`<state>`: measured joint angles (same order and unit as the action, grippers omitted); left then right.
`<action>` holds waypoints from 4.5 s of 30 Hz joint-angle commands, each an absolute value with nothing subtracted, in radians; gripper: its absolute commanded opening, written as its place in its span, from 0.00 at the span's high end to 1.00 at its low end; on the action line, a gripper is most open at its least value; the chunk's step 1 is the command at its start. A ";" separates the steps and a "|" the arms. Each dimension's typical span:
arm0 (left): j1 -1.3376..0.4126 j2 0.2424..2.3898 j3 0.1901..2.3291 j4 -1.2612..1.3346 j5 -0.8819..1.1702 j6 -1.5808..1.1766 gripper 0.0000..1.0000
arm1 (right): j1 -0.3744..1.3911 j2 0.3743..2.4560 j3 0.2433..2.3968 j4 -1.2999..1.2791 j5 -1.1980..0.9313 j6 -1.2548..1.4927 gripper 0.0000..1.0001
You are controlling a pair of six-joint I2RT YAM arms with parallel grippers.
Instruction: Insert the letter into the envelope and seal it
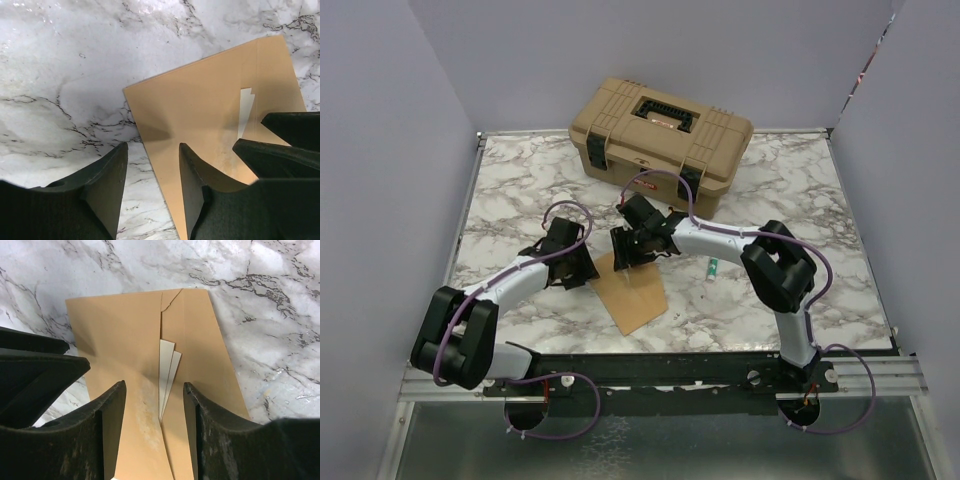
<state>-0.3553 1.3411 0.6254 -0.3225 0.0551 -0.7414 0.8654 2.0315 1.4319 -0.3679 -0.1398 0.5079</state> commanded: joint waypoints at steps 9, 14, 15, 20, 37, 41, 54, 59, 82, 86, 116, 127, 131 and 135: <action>-0.354 1.434 0.629 -0.334 0.078 -0.709 0.61 | 0.844 2.109 1.455 -0.320 -0.258 0.516 0.45; -0.354 1.444 0.628 -0.319 0.094 -0.708 0.62 | 0.842 2.108 1.429 -0.252 -0.348 0.513 0.45; -0.353 1.445 0.630 -0.316 0.095 -0.709 0.62 | 0.841 2.106 1.422 -0.238 -0.364 0.512 0.45; -0.352 1.451 0.636 -0.306 0.092 -0.715 0.63 | 0.836 2.097 1.400 -0.213 -0.387 0.512 0.45; -0.350 1.161 0.719 -0.442 -0.097 -0.679 0.36 | 0.786 1.641 1.251 -0.473 0.206 0.612 0.43; -0.348 1.076 0.763 -0.469 -0.151 -0.646 0.02 | 0.785 1.536 1.169 -0.620 0.426 0.688 0.33; -0.346 1.073 0.836 -0.457 -0.057 -0.619 0.01 | 0.723 1.417 0.878 -0.581 0.467 0.801 0.23; -0.346 1.070 0.812 -0.433 -0.019 -0.653 0.01 | 0.659 1.432 0.803 -0.408 0.344 0.729 0.33; -0.345 1.027 0.805 -0.407 -0.008 -0.676 0.01 | 0.601 1.622 0.828 -0.318 0.398 0.655 0.69; -0.346 1.024 0.802 -0.357 0.089 -0.663 0.01 | 0.601 1.566 0.823 -0.325 0.381 0.655 0.85; -0.670 1.203 0.785 0.523 0.392 -0.971 0.25 | 0.601 1.121 0.946 0.117 -0.244 0.953 0.88; -0.671 1.228 0.799 0.530 0.410 -0.947 0.59 | 0.601 1.113 0.948 0.127 -0.295 0.978 0.87; -0.669 1.211 0.815 0.524 0.465 -0.847 0.99 | 0.601 1.129 1.024 0.007 -0.299 0.936 0.86; -0.669 1.190 0.838 0.415 0.519 -0.692 1.00 | 0.601 1.127 1.095 -0.147 -0.289 0.882 0.65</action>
<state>-0.6689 1.2217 0.7956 0.5068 0.4377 -0.9058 0.5964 1.1370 0.9997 -0.0074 -0.2611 0.9218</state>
